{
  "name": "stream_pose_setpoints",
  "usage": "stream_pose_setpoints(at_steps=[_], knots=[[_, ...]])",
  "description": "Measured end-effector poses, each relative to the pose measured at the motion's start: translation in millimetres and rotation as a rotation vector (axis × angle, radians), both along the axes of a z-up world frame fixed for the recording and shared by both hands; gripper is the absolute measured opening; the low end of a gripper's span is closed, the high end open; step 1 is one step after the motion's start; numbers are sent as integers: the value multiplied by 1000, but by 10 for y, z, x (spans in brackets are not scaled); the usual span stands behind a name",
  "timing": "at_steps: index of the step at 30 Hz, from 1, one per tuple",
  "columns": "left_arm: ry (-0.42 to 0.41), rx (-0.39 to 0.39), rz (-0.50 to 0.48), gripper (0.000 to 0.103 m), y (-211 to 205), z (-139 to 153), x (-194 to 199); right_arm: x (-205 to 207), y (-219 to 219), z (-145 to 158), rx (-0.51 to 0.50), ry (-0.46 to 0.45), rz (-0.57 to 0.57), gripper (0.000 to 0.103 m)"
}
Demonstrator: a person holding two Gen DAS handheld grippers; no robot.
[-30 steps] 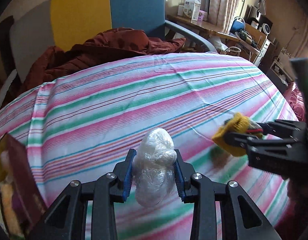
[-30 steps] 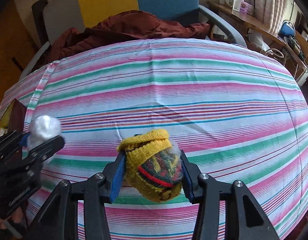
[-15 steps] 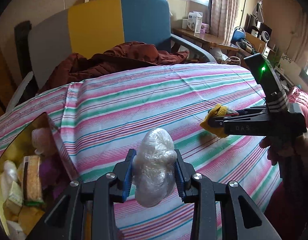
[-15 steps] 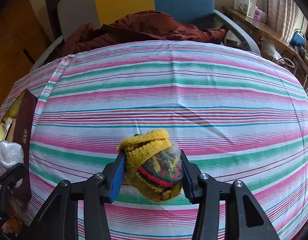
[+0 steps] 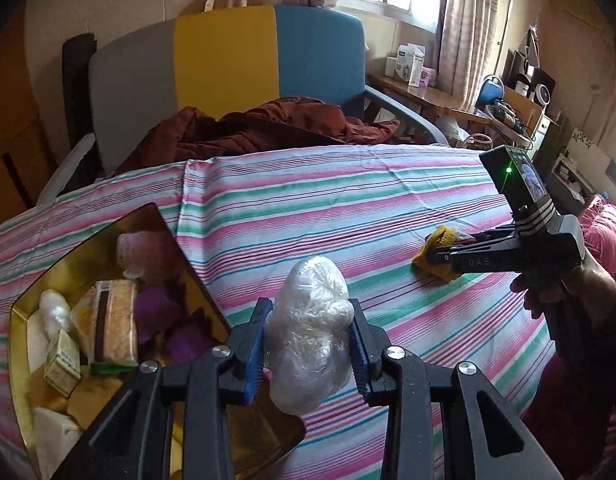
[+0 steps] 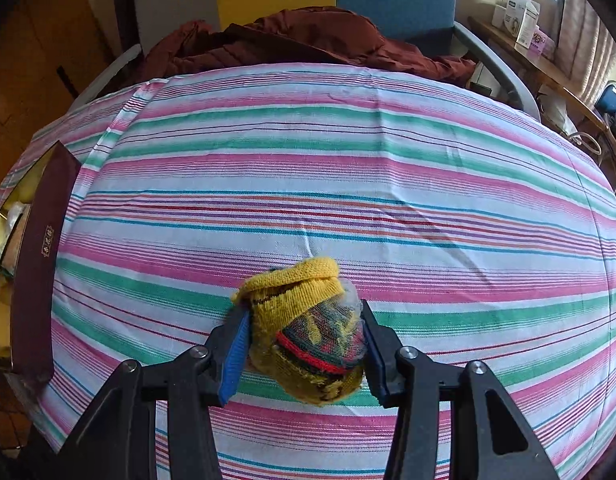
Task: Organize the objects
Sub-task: 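Carry the knitted pouch and white wrapped ball into the gold tray and release both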
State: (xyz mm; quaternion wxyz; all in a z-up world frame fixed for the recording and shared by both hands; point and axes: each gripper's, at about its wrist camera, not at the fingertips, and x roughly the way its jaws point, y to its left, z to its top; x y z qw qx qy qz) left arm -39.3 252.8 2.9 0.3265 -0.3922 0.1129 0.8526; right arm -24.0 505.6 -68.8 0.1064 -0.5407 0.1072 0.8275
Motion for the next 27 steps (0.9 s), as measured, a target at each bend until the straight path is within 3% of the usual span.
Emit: stream_pose_setpoints(at_steps=[8,13,20,27], knots=[[-12,27,47,37,-353,17,-39,-61,-276,223,12,12,35,49],[-33,74,98,37,-682,52,-101,-99,-808,488,-10,82,122,49],[-30,144,243,37,-1446,156,-204,-131,-1689,797,-90,213,237,49],[-9,178,401,37,-2223,188,-243,-180,-2450,830,-162,270,350,49]])
